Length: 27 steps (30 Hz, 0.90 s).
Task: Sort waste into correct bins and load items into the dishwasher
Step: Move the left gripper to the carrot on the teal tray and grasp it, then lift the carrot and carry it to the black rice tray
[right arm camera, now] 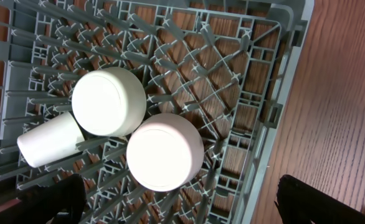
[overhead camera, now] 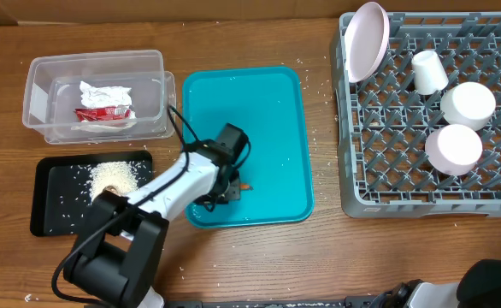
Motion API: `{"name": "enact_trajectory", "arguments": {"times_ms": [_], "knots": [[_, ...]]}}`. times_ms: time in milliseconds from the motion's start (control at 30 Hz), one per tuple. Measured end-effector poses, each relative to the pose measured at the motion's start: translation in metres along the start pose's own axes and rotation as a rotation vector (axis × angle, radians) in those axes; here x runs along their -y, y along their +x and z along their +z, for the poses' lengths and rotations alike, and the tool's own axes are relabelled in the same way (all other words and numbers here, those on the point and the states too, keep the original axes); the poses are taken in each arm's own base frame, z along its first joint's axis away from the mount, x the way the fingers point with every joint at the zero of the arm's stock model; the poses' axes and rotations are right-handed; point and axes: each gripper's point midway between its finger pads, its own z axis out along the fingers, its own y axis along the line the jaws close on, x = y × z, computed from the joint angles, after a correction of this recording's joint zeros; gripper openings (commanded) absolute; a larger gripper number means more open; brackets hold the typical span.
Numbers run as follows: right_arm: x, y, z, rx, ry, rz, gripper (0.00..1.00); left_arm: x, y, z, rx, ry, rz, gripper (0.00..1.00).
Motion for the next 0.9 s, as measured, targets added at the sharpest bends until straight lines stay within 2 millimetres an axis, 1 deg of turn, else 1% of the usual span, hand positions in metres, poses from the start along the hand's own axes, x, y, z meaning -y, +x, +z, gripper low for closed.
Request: {"name": "enact_trajectory", "arguments": {"times_ms": [100, 200, 233, 267, 333, 400, 467, 533, 600, 667, 733, 900], "knots": [[0.000, 0.000, 0.000, 0.000, 0.000, 0.000, 1.00, -0.010, -0.005, -0.001, -0.019, -0.021, -0.013, 0.04], [0.000, 0.000, 0.000, -0.001, 0.000, 0.000, 1.00, -0.013, -0.009, -0.008, -0.034, -0.042, -0.002, 0.04], [0.000, 0.000, 0.000, 0.000, 0.000, -0.001, 1.00, -0.011, -0.014, -0.013, -0.027, -0.038, 0.004, 0.11], [0.000, 0.000, 0.000, -0.001, -0.001, 0.000, 1.00, -0.008, -0.020, -0.019, -0.014, -0.031, 0.012, 0.19], [0.000, 0.000, 0.000, -0.001, -0.001, 0.000, 1.00, 0.001, -0.036, -0.032, 0.029, -0.004, 0.016, 0.31], [0.000, 0.000, 0.000, -0.001, -0.001, 0.000, 1.00, 0.012, -0.052, -0.045, 0.072, 0.035, 0.002, 0.32], [0.000, 0.000, 0.000, -0.001, 0.000, 0.000, 1.00, 0.022, -0.061, -0.055, 0.092, 0.078, -0.029, 0.32], [0.000, 0.000, 0.000, -0.001, -0.001, 0.000, 1.00, 0.029, -0.063, -0.060, 0.088, 0.117, -0.080, 0.33], [0.000, 0.000, 0.000, -0.001, -0.001, -0.001, 1.00, 0.033, -0.061, -0.061, 0.068, 0.140, -0.158, 0.40], [0.000, 0.000, 0.000, -0.001, -0.001, 0.000, 1.00, 0.035, -0.059, -0.061, 0.053, 0.153, -0.249, 0.41], [0.000, 0.000, 0.000, -0.001, -0.001, 0.000, 1.00, 0.036, -0.058, -0.061, 0.045, 0.157, -0.336, 0.47], [0.000, 0.000, 0.000, -0.001, -0.001, 0.000, 1.00, 0.039, -0.055, -0.058, 0.057, 0.133, -0.497, 0.49]]}}
